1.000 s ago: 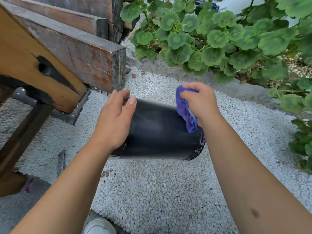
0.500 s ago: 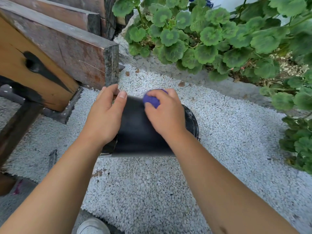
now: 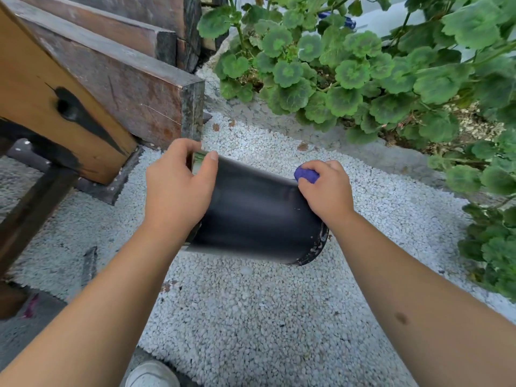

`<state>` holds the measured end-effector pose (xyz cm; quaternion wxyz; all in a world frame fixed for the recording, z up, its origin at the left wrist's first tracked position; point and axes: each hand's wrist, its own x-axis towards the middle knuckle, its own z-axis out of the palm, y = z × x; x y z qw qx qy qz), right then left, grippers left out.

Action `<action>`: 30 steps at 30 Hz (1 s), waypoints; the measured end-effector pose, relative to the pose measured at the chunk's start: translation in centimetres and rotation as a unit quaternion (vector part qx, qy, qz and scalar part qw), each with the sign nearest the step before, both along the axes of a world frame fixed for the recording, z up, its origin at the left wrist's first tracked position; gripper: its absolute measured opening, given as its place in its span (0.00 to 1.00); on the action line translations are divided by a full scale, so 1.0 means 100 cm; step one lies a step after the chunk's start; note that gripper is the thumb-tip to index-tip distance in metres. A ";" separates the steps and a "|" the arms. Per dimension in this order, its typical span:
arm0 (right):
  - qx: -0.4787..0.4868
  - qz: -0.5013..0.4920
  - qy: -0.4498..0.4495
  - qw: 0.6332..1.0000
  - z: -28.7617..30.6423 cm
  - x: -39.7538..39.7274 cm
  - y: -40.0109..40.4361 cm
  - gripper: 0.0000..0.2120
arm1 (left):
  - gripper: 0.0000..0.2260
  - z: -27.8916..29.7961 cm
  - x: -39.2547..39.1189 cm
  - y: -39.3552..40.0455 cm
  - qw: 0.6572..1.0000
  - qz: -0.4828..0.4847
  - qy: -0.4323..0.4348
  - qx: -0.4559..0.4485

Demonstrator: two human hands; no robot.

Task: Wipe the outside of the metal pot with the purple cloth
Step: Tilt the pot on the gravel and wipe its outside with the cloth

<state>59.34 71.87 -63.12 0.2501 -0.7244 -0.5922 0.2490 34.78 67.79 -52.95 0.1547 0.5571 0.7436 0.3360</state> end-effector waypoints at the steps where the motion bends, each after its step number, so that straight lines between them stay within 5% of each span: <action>1: -0.007 0.001 0.014 1.000 0.000 0.002 0.002 0.12 | 0.14 0.003 0.004 -0.001 1.000 0.010 -0.003 0.011; 7: -0.032 0.012 0.024 0.999 0.001 0.006 0.007 0.10 | 0.36 0.001 -0.006 -0.021 0.962 -0.244 -0.030 -0.115; 19: -0.057 0.092 0.190 0.976 0.032 0.021 0.053 0.11 | 0.09 0.004 -0.028 0.039 0.982 -0.148 0.041 -0.111; 24: -0.006 0.191 0.069 0.979 0.036 0.025 0.019 0.14 | 0.11 0.001 -0.022 0.038 0.982 -0.153 0.040 -0.101; 30: 0.090 0.180 0.077 0.976 0.024 0.033 -0.031 0.15 | 0.14 -0.002 -0.014 0.037 0.984 -0.147 0.033 -0.094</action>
